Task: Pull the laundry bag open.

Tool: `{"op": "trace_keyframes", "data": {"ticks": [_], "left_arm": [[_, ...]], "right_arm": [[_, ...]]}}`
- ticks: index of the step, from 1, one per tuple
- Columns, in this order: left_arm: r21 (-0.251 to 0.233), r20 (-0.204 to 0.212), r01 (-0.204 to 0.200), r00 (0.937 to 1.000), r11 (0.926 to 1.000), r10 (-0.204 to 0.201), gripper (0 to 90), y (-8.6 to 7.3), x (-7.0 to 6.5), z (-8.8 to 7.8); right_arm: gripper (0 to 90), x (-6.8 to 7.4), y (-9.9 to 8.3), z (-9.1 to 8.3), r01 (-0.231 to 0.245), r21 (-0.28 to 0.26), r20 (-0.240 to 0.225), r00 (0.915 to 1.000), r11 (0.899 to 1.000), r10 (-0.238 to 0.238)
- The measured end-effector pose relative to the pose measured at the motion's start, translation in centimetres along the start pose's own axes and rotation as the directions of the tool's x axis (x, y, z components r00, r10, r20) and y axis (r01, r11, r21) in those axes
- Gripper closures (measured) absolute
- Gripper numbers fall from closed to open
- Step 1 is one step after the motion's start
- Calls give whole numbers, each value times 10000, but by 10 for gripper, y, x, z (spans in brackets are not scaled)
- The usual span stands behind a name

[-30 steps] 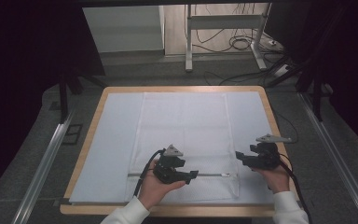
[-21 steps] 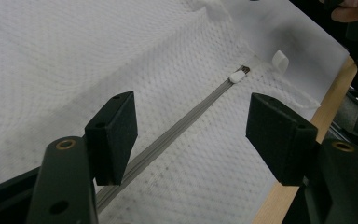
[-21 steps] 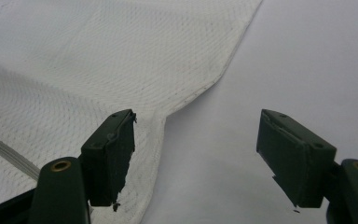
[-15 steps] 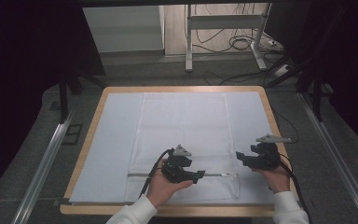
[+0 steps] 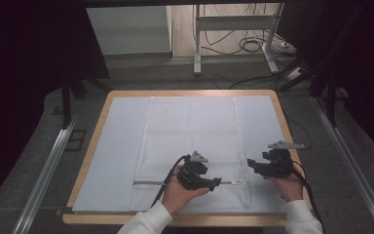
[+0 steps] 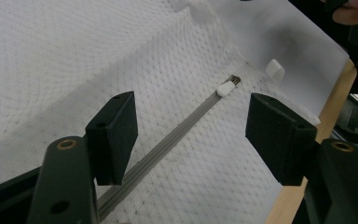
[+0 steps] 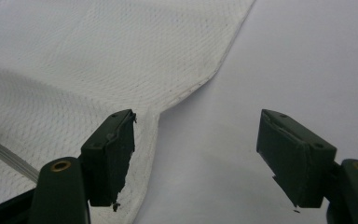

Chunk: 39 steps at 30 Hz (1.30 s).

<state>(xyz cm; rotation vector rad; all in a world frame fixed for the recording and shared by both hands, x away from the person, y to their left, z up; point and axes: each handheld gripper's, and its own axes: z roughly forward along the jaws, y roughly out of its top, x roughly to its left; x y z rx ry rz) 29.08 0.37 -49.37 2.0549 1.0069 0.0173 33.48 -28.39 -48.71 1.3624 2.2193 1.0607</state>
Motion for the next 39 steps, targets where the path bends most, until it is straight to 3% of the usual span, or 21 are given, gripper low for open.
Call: {"op": "trace_keyframes", "data": {"ticks": [11, 20, 33, 39], "left_arm": [[338, 276, -26, 9996, 9994, 17, 348, 7, -7, 15], [564, 696, 250, 9972, 9981, -289, 354, 11, -13, 28], [904, 669, 193, 9974, 9957, -254, 371, 17, -22, 45], [1088, 914, 424, 9944, 9932, -524, 389, 18, -22, 53]], "right_arm": [[264, -2, 0, -1, -143, -29, 162, 9998, 9999, 143], [264, -1, -1, 0, -78, 16, 127, 9999, 10000, 78], [263, 0, 0, -2, 30, 22, -35, 10000, 10000, -30], [264, -2, 0, -3, 64, -12, 8, 10000, 10000, -64]]}}
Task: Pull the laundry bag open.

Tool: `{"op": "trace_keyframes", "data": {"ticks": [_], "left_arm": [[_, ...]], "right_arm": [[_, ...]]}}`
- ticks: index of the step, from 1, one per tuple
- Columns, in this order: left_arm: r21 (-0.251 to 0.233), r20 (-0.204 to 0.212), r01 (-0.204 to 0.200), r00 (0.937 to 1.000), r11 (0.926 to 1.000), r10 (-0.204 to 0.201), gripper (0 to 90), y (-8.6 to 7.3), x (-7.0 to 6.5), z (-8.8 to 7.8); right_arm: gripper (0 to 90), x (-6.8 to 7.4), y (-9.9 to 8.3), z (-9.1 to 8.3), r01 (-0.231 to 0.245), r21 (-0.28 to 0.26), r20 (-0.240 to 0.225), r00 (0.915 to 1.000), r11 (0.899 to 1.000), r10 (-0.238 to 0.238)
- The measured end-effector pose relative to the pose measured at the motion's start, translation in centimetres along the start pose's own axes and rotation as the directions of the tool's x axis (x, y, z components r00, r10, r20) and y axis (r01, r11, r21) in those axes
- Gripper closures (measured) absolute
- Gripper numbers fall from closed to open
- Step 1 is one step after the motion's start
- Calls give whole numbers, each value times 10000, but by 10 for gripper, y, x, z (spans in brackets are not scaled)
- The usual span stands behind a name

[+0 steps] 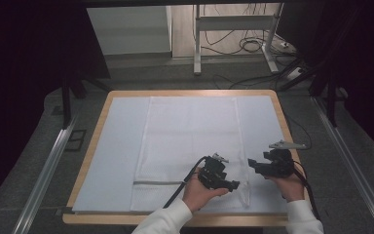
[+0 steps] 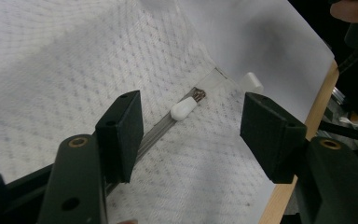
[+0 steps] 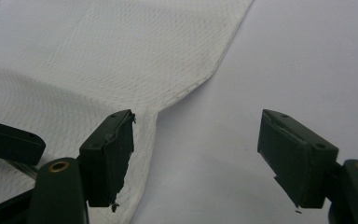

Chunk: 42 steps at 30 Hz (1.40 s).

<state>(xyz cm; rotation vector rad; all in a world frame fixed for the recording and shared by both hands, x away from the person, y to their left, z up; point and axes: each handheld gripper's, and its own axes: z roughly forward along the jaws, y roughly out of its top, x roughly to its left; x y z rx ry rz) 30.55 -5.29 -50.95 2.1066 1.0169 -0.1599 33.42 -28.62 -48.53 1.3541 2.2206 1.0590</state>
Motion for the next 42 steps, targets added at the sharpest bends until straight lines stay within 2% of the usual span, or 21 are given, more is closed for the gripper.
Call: {"op": "trace_keyframes", "data": {"ticks": [7, 15, 18, 22, 27, 31, 36, 42], "left_arm": [[166, 162, 14, 9999, 9999, -17, 399, 1, -3, 6], [301, 149, -2, 9999, 9995, -3, 409, 1, -4, 10], [329, 260, 139, 9996, 9994, -148, 415, 2, -3, 13], [415, 222, 36, 9997, 9991, -45, 419, 2, -5, 16], [394, 189, 113, 9997, 9992, -120, 432, 3, -3, 18], [346, 151, 13, 9999, 9994, -18, 436, 2, -5, 19], [250, 330, 258, 9991, 9994, -266, 489, 3, -3, 20], [174, 440, 257, 9987, 9995, -265, 525, 2, -5, 20]], "right_arm": [[264, 0, 0, 0, -19, -11, 2, 10000, 10000, 19], [263, 0, 0, 0, 10, 0, 71, 10000, 10000, -10], [264, 0, 0, -1, 10, -25, 71, 10000, 10000, -10], [264, -1, 0, -2, -20, -68, 50, 10000, 10000, 21], [264, -1, 1, -3, -22, -109, 88, 10000, 9999, 23], [264, -1, 1, -3, -123, -145, -45, 9999, 9998, 122], [263, 0, 2, -4, -118, -172, -37, 9999, 9998, 118], [264, -2, 2, -5, -151, -222, 15, 9999, 9996, 152]]}}
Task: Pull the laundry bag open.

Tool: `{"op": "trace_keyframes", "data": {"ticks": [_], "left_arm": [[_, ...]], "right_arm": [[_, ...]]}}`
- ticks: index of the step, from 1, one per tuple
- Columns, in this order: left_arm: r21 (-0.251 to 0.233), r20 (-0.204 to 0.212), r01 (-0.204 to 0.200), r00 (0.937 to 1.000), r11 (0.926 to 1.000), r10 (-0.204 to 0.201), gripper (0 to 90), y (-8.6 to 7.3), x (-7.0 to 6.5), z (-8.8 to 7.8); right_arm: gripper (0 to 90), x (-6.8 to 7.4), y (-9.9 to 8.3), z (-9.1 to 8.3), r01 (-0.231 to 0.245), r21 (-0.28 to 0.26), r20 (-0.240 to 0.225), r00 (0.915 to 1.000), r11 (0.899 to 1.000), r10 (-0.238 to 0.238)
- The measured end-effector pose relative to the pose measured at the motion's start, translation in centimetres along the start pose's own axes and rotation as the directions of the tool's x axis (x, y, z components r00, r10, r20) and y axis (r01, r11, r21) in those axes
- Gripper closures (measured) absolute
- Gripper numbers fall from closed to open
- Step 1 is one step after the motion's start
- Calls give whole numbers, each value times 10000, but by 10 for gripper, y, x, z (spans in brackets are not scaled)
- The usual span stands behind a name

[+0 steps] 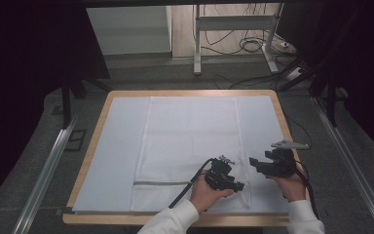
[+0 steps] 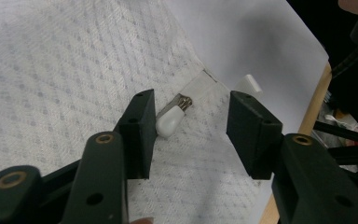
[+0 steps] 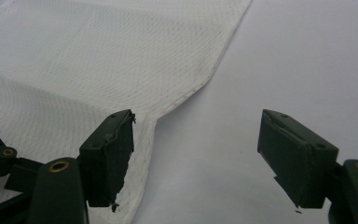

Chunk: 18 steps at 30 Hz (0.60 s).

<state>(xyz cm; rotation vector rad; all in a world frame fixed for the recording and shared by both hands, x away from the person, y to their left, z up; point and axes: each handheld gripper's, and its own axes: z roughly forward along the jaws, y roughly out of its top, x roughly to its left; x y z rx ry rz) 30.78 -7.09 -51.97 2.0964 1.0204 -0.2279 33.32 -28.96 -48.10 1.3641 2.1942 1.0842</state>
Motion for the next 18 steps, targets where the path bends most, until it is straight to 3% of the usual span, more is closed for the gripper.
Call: {"op": "trace_keyframes", "data": {"ticks": [9, 15, 18], "left_arm": [[128, 520, 231, 9984, 9997, -238, 559, -2, 3, 0], [66, 526, 279, 9982, 9996, -282, 571, -3, 4, 2], [6, 399, 109, 9991, 9999, -110, 585, -4, 1, 3]], "right_arm": [[263, -1, 0, -1, -43, -33, 96, 9999, 10000, 43], [263, -1, 0, -1, -29, -15, 137, 9999, 10000, 29], [264, -1, 0, -1, -18, -40, 170, 9999, 10000, 19]]}}
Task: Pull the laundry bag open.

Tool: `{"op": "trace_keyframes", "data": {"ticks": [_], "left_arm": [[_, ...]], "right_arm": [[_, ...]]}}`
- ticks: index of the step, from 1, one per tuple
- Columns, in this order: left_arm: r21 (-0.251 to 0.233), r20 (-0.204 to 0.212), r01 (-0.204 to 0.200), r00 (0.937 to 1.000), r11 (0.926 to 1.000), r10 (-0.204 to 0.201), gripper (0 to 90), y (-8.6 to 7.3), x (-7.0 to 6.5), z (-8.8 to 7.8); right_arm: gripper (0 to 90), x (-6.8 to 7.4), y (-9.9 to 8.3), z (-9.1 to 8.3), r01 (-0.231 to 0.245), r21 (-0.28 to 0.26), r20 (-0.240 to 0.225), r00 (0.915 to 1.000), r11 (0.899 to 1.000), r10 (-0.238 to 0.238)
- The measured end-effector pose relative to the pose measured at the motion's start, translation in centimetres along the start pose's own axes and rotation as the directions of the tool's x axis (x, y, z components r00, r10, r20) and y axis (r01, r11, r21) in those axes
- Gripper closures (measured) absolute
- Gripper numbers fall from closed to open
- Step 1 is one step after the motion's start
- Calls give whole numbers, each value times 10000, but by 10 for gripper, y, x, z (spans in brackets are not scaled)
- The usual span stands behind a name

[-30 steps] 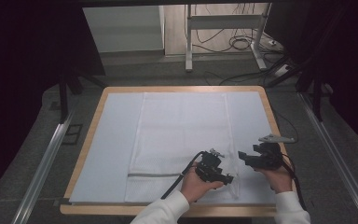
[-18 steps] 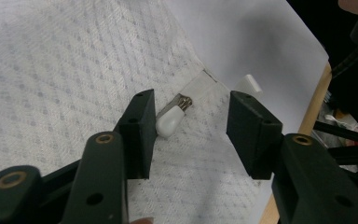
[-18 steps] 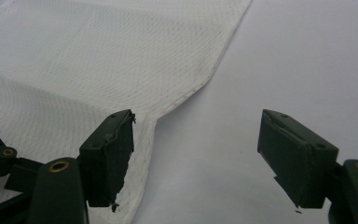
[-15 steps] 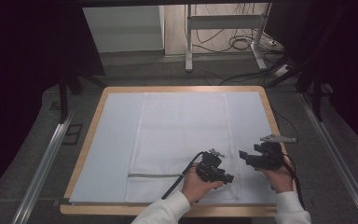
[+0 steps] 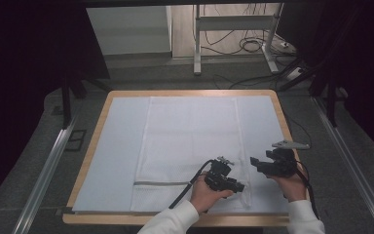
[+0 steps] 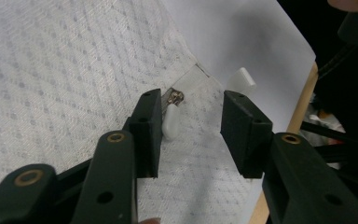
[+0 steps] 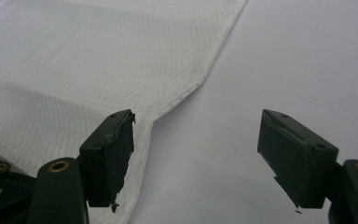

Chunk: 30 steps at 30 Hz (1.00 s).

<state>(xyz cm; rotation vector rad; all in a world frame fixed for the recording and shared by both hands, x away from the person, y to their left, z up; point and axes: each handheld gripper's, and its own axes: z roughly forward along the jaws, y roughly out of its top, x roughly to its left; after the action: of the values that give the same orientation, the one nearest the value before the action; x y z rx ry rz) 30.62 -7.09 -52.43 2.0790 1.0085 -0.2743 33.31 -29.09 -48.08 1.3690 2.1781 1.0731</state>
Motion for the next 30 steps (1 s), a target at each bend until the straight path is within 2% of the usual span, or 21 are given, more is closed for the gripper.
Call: {"op": "trace_keyframes", "data": {"ticks": [9, 13, 20, 30], "left_arm": [[25, -392, -308, 9988, 9995, 309, 673, 1, -2, 2], [106, -795, -706, 9943, 9974, 713, 704, 3, -6, 5], [45, -1103, -961, 9892, 9954, 960, 800, 2, -6, 6], [-81, -969, -1027, 9901, 9947, 1015, 841, 2, -3, 6]], "right_arm": [[264, 0, 0, 0, 20, -4, 113, 9999, 10000, -20], [263, 0, -1, 1, 32, 30, 157, 9999, 10000, -32], [264, -1, 0, 0, 21, -23, 201, 9998, 10000, -20], [263, -2, -1, 0, -41, -35, 317, 9995, 10000, 42]]}}
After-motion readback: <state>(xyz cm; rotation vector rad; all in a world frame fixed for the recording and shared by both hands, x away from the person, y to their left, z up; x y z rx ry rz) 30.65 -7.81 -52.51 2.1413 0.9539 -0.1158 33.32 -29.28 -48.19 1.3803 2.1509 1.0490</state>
